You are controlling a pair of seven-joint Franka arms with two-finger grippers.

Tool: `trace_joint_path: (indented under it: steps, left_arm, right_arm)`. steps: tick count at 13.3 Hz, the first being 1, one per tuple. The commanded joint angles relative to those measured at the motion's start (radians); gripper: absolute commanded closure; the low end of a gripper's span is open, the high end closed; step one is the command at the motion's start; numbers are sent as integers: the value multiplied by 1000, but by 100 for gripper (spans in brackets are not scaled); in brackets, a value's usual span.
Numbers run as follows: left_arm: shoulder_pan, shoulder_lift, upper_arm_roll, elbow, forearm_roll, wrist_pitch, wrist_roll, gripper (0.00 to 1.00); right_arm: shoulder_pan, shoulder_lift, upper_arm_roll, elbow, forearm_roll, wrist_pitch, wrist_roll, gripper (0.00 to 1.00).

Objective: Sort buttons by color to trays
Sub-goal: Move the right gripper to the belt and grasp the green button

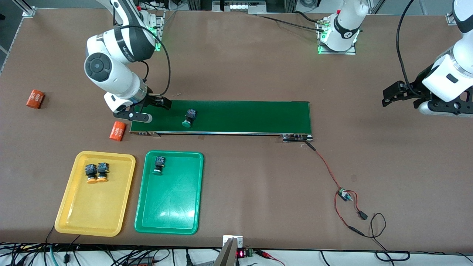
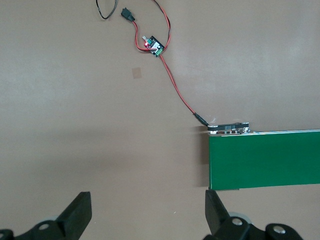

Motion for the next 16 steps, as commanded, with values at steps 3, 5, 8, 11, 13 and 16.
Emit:
trace_joint_path:
  steps: [3,5,8,11,13,16]
  left_arm:
    - [0,-7,-1,9,-14,-15,-5,0]
    - [0,-7,-1,9,-14,-15,-5,0]
    - [0,-7,-1,9,-14,-15,-5,0]
    - [0,-7,-1,9,-14,-15,-5,0]
    - [0,-7,-1,9,-14,-15,-5,0]
    - [0,-7,-1,9,-14,-15,-5,0]
  right_arm:
    - [-4,-36,31,-77,18,136,66,0]
    - [-1,-23,31,-89,17,170,97,0]
    - [19,-3,31,-114,12,234,150,0]
    - [47,41,31,-114,-26,282,189,0]
    - [47,59,31,-114,-112,285,193,0]
    - [44,84,29,-112,-120,294,195,0]
